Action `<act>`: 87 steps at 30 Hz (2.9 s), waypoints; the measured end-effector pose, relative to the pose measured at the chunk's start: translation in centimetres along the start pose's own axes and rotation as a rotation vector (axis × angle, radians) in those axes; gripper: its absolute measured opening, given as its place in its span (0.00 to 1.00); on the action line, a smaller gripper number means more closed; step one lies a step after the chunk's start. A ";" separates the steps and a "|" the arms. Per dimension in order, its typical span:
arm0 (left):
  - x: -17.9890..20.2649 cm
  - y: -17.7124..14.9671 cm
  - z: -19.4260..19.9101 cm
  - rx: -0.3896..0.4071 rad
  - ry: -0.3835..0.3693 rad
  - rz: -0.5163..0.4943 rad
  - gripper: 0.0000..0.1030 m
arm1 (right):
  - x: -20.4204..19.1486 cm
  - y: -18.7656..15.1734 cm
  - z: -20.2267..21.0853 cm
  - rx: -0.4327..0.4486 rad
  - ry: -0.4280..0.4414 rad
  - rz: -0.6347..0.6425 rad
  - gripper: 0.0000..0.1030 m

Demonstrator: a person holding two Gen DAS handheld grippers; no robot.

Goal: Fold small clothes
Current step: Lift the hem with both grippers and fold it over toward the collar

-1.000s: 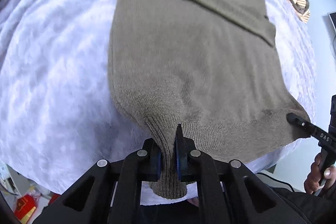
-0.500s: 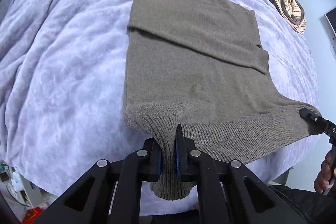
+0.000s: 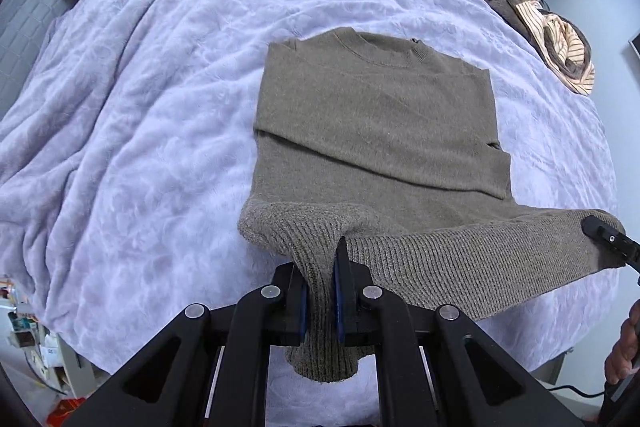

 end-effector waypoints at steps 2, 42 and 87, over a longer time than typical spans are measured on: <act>0.3 0.1 0.5 0.008 0.025 0.012 0.11 | -0.1 0.5 0.3 -0.002 0.009 0.009 0.06; -2.0 5.7 4.6 0.033 -0.052 0.052 0.11 | -3.3 6.5 3.0 0.038 -0.096 0.052 0.06; -1.2 19.2 -10.0 -0.170 0.008 0.013 0.11 | 3.2 19.0 -10.0 -0.140 -0.206 -0.069 0.06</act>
Point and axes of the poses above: each gripper's, at about its wrist camera, not at the fingertips, and z roughly against the way its jaws point, x to its right, y to its top, the point moved 8 cm from there along -z, roughly the way its jaws point, and after that the axes turned 13 degrees about -x, right-handed, at the moved point
